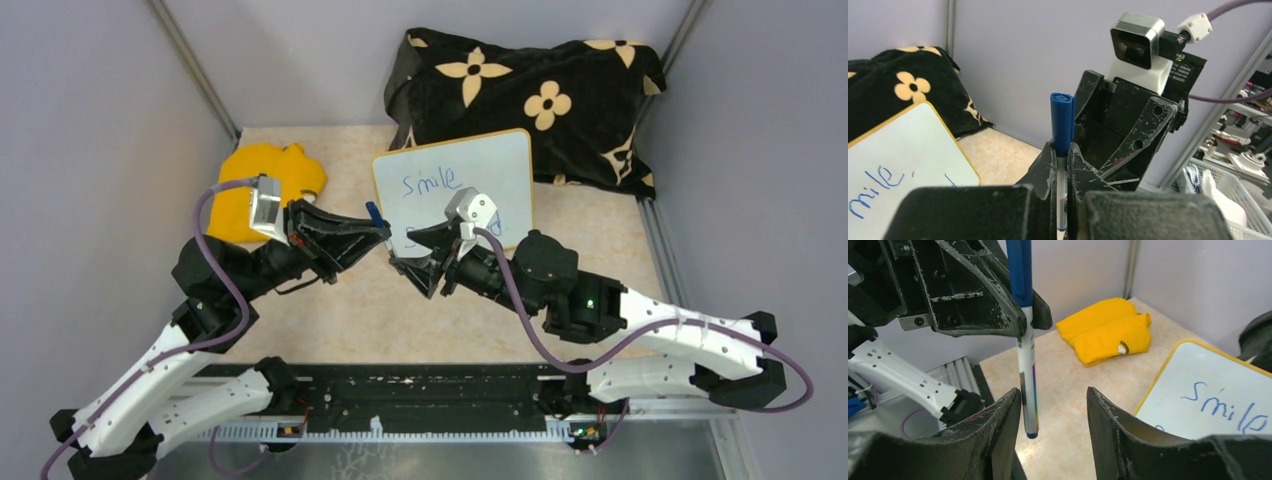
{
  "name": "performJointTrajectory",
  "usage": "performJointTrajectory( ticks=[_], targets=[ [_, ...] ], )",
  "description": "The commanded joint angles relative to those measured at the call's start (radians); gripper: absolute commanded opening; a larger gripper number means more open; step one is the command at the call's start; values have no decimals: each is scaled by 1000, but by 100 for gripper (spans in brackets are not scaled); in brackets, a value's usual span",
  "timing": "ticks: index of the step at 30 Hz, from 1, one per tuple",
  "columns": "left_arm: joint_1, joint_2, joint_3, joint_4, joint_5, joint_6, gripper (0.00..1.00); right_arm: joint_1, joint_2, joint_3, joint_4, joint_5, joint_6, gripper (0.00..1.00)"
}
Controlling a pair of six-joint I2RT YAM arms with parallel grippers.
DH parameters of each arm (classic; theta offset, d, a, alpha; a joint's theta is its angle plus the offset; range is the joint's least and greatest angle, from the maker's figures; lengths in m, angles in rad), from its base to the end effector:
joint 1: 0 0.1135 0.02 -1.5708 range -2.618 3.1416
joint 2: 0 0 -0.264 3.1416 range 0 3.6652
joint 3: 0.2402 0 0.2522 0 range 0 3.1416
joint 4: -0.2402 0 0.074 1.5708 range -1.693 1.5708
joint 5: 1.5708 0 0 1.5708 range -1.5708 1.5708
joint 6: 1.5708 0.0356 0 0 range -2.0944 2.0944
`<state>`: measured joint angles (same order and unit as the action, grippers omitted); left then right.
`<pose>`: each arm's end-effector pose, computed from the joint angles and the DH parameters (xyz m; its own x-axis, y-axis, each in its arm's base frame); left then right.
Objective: Write a sentence on the whiteboard
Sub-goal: Close the whiteboard marker at the center of the board, then place the whiteboard marker at the center of the board.
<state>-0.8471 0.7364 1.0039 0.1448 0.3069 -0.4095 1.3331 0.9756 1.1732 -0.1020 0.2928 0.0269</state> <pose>0.0871 -0.1148 0.4567 -0.1140 -0.4442 -0.8887 0.9291 0.2692 -0.2537 0.0590 0.1997 0.4493 -0.0007 0.1063 -0.9943 -0.8632 0.5020 0.0543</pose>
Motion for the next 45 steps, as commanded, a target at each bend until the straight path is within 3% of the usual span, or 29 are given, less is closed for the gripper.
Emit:
performJointTrajectory(
  ticks=[1,7,17,21,24,34,45],
  targets=[
    [0,-3,34,-65,80,34,0,-5,21,27,14,-94,66,50],
    [0,4,14,-46,102,15,0,-26,34,2,22,-110,92,45],
    [0,16,-33,-30,131,-2,2,-41,46,-113,115,-124,128,5],
    [0,21,-64,-31,130,-12,42,-46,37,-181,179,-120,157,0],
    [0,20,-101,-31,125,-23,54,-50,21,-234,216,-106,179,0],
    [0,-14,-160,-24,-12,-36,58,-53,-42,-361,275,-98,235,0],
    [0,31,-164,1,2,-71,44,-53,-75,-388,263,-90,245,0]
  ],
)
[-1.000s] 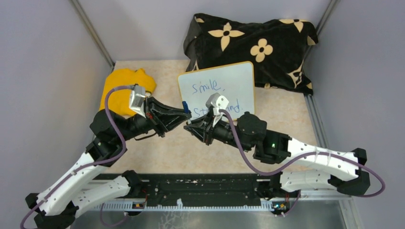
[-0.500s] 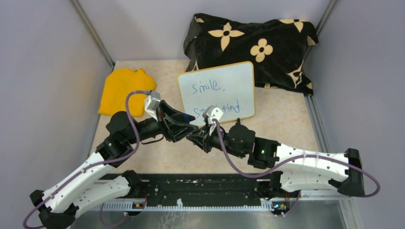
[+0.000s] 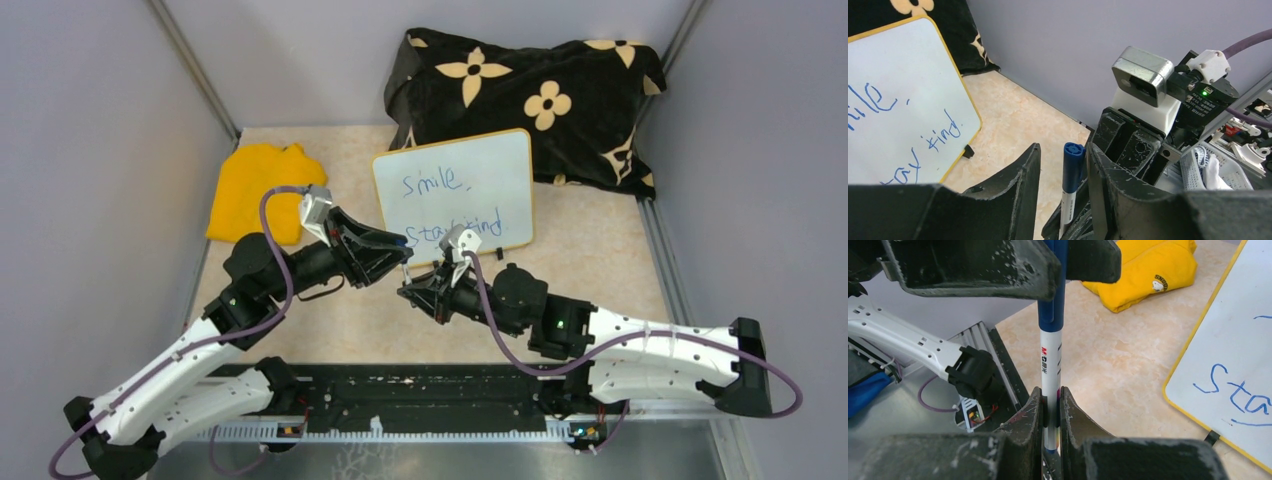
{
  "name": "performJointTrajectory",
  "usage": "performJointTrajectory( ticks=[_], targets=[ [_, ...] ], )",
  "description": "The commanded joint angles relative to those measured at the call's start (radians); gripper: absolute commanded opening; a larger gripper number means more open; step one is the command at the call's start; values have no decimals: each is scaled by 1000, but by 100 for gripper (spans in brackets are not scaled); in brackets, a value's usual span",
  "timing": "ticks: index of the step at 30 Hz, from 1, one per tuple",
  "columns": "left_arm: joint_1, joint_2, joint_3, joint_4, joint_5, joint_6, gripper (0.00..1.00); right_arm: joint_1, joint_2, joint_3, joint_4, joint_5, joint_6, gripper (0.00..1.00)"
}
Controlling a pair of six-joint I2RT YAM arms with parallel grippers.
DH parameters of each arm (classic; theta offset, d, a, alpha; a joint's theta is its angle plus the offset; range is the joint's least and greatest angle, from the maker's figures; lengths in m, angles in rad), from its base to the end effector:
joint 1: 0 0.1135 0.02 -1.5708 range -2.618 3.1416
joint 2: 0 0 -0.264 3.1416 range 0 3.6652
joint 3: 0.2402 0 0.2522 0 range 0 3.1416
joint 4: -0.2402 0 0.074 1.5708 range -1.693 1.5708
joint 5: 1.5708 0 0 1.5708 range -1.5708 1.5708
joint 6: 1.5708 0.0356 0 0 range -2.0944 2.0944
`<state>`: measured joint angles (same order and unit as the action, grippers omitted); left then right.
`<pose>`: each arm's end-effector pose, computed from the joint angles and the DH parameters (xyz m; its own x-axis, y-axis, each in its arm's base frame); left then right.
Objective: Write a sentence on the whiteboard
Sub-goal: Place the whiteboard marker at the center of the board.
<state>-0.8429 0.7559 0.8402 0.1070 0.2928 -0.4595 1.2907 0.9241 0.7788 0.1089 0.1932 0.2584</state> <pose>0.1075 -0.1360 0.3956 -0.2872 -0.3159 -0.9043 0.8657 0.3183 -0.3862 0.0676 0.2104 0.3441 -0.2372 0.0826 -0.9679 -0.8580 0.4495 0.2486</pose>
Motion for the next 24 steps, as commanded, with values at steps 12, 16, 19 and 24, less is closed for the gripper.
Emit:
performJointTrajectory(
  ticks=[12,16,19,24],
  targets=[
    [-4,39,-37,70,89,-59,0,-12,-31,-2,55,51,12,0],
    [-4,65,-69,84,172,-72,0,-13,-39,-4,77,90,6,0],
    [-4,70,-86,77,190,-79,0,-13,-44,-3,96,104,-5,0],
    [-5,-26,-98,30,-12,-81,65,-13,-35,9,53,53,-27,0]
  ],
)
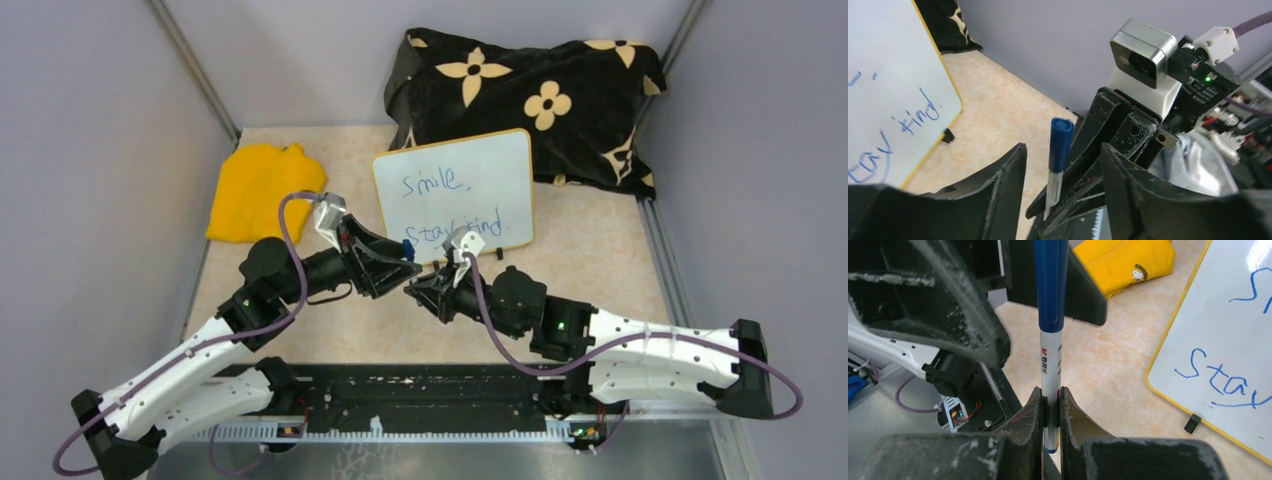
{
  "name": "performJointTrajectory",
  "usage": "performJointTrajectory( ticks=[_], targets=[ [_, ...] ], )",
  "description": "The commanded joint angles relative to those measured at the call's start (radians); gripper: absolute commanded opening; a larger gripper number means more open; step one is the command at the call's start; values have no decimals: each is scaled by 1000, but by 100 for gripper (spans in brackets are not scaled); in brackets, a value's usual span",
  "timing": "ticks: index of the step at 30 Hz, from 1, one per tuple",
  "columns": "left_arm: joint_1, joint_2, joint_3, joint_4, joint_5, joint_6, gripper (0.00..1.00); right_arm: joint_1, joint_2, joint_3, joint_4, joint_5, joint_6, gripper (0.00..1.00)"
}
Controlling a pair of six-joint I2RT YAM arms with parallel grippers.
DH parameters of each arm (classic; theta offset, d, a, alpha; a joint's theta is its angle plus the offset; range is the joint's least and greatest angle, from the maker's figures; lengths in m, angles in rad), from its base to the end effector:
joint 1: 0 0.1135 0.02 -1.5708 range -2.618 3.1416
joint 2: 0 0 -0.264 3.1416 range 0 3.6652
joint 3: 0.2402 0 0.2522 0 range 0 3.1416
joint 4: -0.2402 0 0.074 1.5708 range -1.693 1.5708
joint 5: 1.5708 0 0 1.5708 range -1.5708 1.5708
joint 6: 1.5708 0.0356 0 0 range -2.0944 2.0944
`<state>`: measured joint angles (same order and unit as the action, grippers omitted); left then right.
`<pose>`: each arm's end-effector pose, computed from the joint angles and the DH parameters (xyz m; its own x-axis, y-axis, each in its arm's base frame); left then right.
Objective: Write a sentence on the whiteboard
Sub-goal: Place the whiteboard marker at the center of the board.
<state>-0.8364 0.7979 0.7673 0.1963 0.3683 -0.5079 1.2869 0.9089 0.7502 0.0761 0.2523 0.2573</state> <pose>0.1165 -0.1482 0.3727 -0.3559 -0.2828 -0.8907 0.8667 0.2564 -0.4278 0.0694 0.2060 0.3333 -0.2412 0.0532 -0.9690 -0.8257 0.5134 0.2337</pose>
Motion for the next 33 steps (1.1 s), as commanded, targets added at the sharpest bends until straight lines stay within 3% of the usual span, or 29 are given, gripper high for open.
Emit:
performJointTrajectory(
  ticks=[1,3,6,16,23,28,29,30,33],
  targets=[
    [-12,-92,-30,-59,-120,-27,71,-11,-20,35,76,-10,-24,0],
    [-10,-112,-31,-64,-146,-13,76,-10,-25,23,70,-9,-14,0],
    [-11,-91,-27,-78,-125,-12,76,-11,-33,5,75,-7,4,0],
    [-11,-23,-53,-21,10,-38,53,-10,-28,-11,111,-5,21,0],
    [-10,-21,-78,-6,-5,-42,33,-11,-21,-13,114,-10,20,0],
    [-10,-21,-89,-10,-40,-42,2,-12,-18,-16,110,-12,24,0],
    [-10,-19,-87,-20,-57,-39,0,-11,-19,-15,107,-11,27,0],
    [-10,-19,-85,-38,-85,-34,0,-12,-18,-17,106,-6,31,2],
    [-10,-26,-75,-116,-213,-12,0,-11,-27,-21,95,24,44,39]
  ],
)
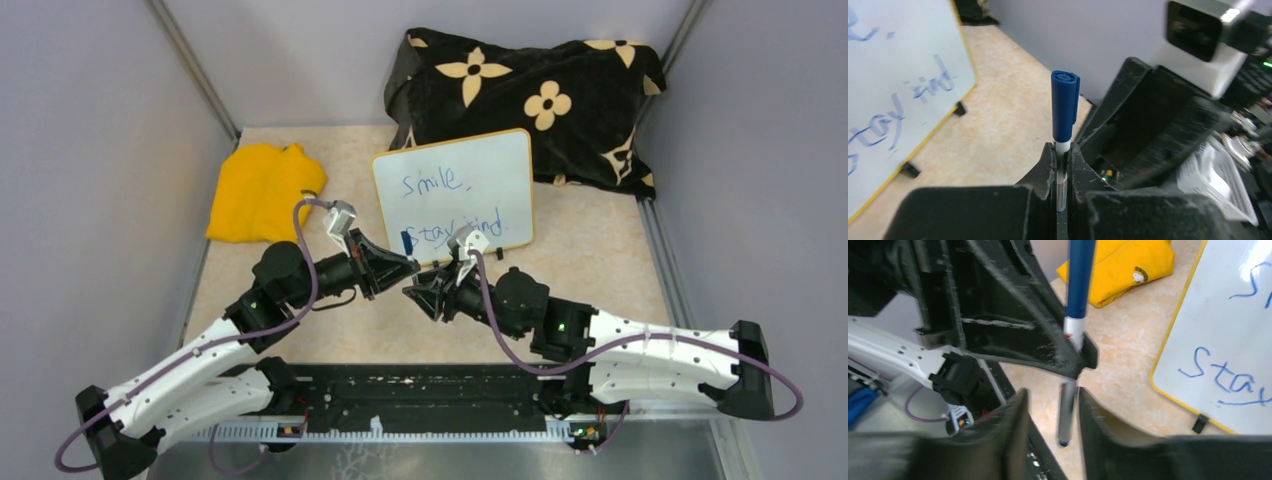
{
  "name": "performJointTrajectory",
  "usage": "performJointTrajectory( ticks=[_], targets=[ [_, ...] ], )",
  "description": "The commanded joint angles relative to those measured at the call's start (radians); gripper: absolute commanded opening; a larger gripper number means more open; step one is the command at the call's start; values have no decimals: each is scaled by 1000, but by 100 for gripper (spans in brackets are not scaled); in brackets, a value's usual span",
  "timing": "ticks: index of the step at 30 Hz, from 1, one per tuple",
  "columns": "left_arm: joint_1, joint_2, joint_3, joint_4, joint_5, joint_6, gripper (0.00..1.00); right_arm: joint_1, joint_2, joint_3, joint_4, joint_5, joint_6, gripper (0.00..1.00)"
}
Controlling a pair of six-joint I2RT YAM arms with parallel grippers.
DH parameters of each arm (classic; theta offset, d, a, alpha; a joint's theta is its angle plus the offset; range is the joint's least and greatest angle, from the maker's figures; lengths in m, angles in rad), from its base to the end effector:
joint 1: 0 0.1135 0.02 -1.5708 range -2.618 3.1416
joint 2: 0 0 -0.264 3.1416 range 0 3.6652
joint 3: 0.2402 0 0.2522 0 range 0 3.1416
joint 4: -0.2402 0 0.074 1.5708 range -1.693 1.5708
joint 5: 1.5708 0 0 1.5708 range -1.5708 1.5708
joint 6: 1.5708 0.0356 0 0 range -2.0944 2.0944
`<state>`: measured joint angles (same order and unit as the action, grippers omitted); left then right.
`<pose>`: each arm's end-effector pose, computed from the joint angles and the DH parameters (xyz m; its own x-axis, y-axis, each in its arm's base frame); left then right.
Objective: Write a sentence on the whiteboard
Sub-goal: Place the whiteboard marker at the center of the board.
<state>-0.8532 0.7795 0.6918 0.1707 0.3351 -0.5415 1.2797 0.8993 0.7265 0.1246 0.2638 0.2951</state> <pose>0.1153 -0.1499 0.3463 -0.4311 -0.2463 -0.8680 0.8225 0.2884 -0.4903 0.0708 0.2039 0.3319 -0.2605 0.1090 -0.9593 -0.8093 0.5172 0.2785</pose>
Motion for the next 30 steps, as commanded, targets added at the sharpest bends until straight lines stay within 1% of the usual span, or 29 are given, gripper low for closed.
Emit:
performJointTrajectory(
  ticks=[1,2,3,4,8,10,12,14,19,21,23,27,30],
  targets=[
    [6,-10,7,-124,-229,34,0,-5,-23,2,34,27,7,48],
    [6,-12,17,-159,-283,48,0,-5,-30,4,18,44,8,59],
    [7,-11,34,-221,-339,67,0,-5,-40,4,-10,67,9,66],
    [8,-8,50,-269,-407,88,0,-5,-53,1,-33,96,12,70],
    [8,41,139,-496,-631,158,0,-5,-139,-50,-99,233,32,72],
    [8,92,186,-615,-750,168,0,-4,-190,-90,-122,315,55,72],
    [18,152,201,-700,-827,160,0,-5,-233,-127,-170,415,93,71],
    [64,191,189,-727,-817,148,0,-6,-273,-162,-206,469,131,70],
    [321,268,125,-684,-569,126,0,-5,-299,-219,-216,476,182,69],
    [383,311,114,-665,-506,127,0,-4,-297,-231,-210,477,188,69],
    [417,380,120,-651,-457,143,0,-5,-293,-243,-198,473,188,69],
    [427,553,199,-698,-504,181,0,-4,-278,-250,-175,442,172,68],
    [427,648,236,-695,-522,199,0,-5,-268,-245,-185,432,165,68]
  ],
)
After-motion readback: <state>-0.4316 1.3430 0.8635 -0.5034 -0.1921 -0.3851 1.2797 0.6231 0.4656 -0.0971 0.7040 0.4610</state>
